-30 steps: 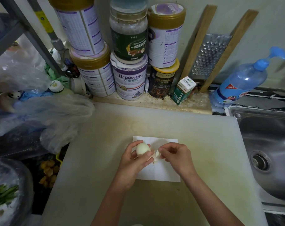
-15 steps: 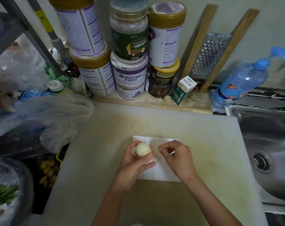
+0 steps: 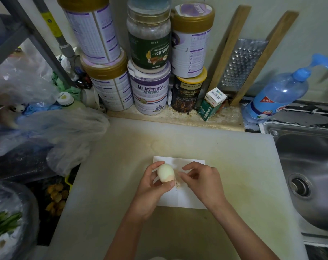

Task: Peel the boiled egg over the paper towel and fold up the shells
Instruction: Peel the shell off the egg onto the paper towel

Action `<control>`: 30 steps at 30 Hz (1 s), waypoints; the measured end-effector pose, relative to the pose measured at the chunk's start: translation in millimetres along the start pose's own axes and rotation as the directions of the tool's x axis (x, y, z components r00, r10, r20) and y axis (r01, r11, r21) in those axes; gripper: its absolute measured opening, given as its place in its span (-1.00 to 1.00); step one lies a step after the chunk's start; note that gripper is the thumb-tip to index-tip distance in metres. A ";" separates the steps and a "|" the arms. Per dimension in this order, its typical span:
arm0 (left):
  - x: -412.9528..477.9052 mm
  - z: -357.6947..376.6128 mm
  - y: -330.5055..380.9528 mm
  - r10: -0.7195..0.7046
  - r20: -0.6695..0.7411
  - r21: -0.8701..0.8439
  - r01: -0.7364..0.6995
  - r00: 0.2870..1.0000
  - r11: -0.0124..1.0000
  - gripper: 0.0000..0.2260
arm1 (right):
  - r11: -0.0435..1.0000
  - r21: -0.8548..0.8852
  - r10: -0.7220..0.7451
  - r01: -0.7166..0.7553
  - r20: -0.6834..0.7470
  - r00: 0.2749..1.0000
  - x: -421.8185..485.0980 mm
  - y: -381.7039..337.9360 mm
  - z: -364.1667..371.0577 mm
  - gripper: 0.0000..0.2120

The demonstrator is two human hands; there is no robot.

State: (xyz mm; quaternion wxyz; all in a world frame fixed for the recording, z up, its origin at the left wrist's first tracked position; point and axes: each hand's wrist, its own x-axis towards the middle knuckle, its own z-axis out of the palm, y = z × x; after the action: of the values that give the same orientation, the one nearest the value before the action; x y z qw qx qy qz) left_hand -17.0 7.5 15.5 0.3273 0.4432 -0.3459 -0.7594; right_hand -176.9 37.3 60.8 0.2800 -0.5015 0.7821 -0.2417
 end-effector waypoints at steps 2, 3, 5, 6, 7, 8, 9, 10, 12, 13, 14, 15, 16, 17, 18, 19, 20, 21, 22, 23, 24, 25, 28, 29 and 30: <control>0.4 -0.6 -0.2 -0.001 0.005 -0.011 0.001 1.000 1.000 -0.50 | 0.998 0.026 -0.061 0.061 0.019 0.998 0.7 -0.7 -0.8 -0.90; 0.3 -0.4 0.2 -0.001 0.004 -0.018 0.001 1.000 1.000 -0.50 | 0.995 0.066 -0.082 0.078 0.049 0.995 0.6 -1.9 -1.4 -0.88; 0.2 1.0 1.2 0.001 0.003 -0.029 -0.001 1.000 1.000 -0.50 | 0.987 0.152 -0.072 0.056 0.100 0.992 0.1 -4.7 -2.6 -0.85; 0.0 1.7 1.8 0.002 0.004 -0.029 -0.002 1.000 1.000 -0.50 | 0.987 0.158 -0.057 0.041 0.101 0.993 -0.2 -5.4 -2.6 -0.81; -0.2 2.4 2.6 0.003 0.009 -0.027 -0.002 1.000 1.000 -0.49 | 0.989 0.148 -0.042 0.028 0.093 0.995 -0.7 -5.9 -2.5 -0.76; -0.6 2.7 3.3 0.002 0.018 -0.027 -0.001 1.000 1.000 -0.48 | 0.989 0.149 -0.029 0.017 0.083 0.996 -1.0 -6.7 -2.4 -0.74; -1.0 3.0 4.1 0.002 0.027 -0.027 -0.001 1.000 1.000 -0.46 | 0.986 0.165 -0.022 0.009 0.076 0.997 -1.1 -8.2 -2.5 -0.77; -1.6 3.1 5.0 0.005 0.034 -0.019 -0.004 0.999 1.000 -0.45 | 0.981 0.192 -0.018 0.003 0.078 0.997 -1.3 -9.2 -2.5 -0.81; -2.2 3.2 6.6 0.021 0.042 0.018 -0.021 0.999 1.000 -0.45 | 0.965 0.260 -0.007 -0.022 0.109 0.994 -2.6 -11.8 -2.2 -0.88; -2.6 3.5 7.3 0.029 0.043 0.030 -0.030 0.999 0.999 -0.45 | 0.957 0.287 0.003 -0.042 0.136 0.991 -3.7 -12.9 -1.9 -0.89; -2.8 3.7 7.7 0.034 0.038 0.035 -0.035 0.999 0.999 -0.45 | 0.949 0.308 0.016 -0.065 0.161 0.987 -4.5 -13.9 -1.1 -0.87; -3.0 4.2 7.9 0.038 0.030 0.042 -0.040 0.999 0.998 -0.45 | 0.943 0.321 0.031 -0.088 0.179 0.983 -5.3 -14.7 0.1 -0.83; -3.3 5.2 7.8 0.045 0.020 0.057 -0.046 0.999 0.997 -0.46 | 0.939 0.328 0.046 -0.105 0.182 0.982 -6.2 -15.5 1.4 -0.79; -3.4 7.0 7.6 0.055 0.009 0.076 -0.056 0.998 0.996 -0.48 | 0.936 0.334 0.060 -0.115 0.170 0.984 -6.8 -16.1 2.8 -0.77; -3.9 9.7 7.6 0.070 -0.007 0.096 -0.069 0.998 0.993 -0.50 | 0.934 0.336 0.072 -0.118 0.146 0.987 -7.3 -16.8 4.1 -0.75; -4.1 12.9 8.0 0.089 -0.032 0.118 -0.085 0.996 0.989 -0.51 | 0.937 0.331 0.077 -0.112 0.118 0.990 -7.8 -17.4 5.1 -0.75; -4.2 16.2 8.6 0.115 -0.064 0.145 -0.105 0.991 0.984 -0.52 | 0.943 0.320 0.071 -0.097 0.091 0.993 -8.3 -18.2 5.7 -0.76; -4.0 19.6 9.6 0.147 -0.094 0.180 -0.129 0.985 0.975 -0.52 | 0.948 0.309 0.057 -0.075 0.065 0.996 -8.8 -19.0 6.2 -0.78; -4.1 22.7 10.6 0.183 -0.115 0.220 -0.155 0.976 0.963 -0.51 | 0.952 0.302 0.040 -0.051 0.041 0.998 -9.4 -19.7 6.3 -0.82; -4.0 25.1 11.7 0.224 -0.128 0.268 -0.184 0.966 0.946 -0.49 | 0.955 0.296 0.024 -0.029 0.021 0.999 -9.9 -20.3 6.2 -0.85; -3.8 26.9 12.5 0.263 -0.132 0.321 -0.210 0.956 0.923 -0.46 | 0.958 0.288 0.010 -0.011 0.004 1.000 -10.0 -21.0 5.9 -0.86; -3.7 28.2 13.2 0.295 -0.127 0.369 -0.231 0.947 0.900 -0.42 | 0.961 0.277 -0.003 0.006 -0.010 1.000 -10.2 -21.5 5.4 -0.88; -4.3 30.5 14.2 0.327 -0.095 0.430 -0.257 0.940 0.865 -0.36 | 0.968 0.243 -0.049 0.056 -0.036 0.998 -10.7 -21.5 4.6 -0.93; -4.2 30.9 14.1 0.335 -0.094 0.451 -0.260 0.938 0.854 -0.40 | 0.971 0.229 -0.062 0.071 -0.043 0.997 -10.8 -21.2 4.3 -0.94; -4.1 31.3 14.2 0.347 -0.095 0.480 -0.263 0.933 0.837 -0.45 | 0.973 0.216 -0.073 0.081 -0.049 0.996 -11.0 -20.9 4.1 -0.92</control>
State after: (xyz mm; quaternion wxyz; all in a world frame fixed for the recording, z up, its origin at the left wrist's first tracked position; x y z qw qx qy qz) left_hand -40.8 10.4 40.4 0.3600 0.5130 -0.5510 -0.5510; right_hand -156.8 39.0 73.7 0.3077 -0.4926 0.7364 -0.3469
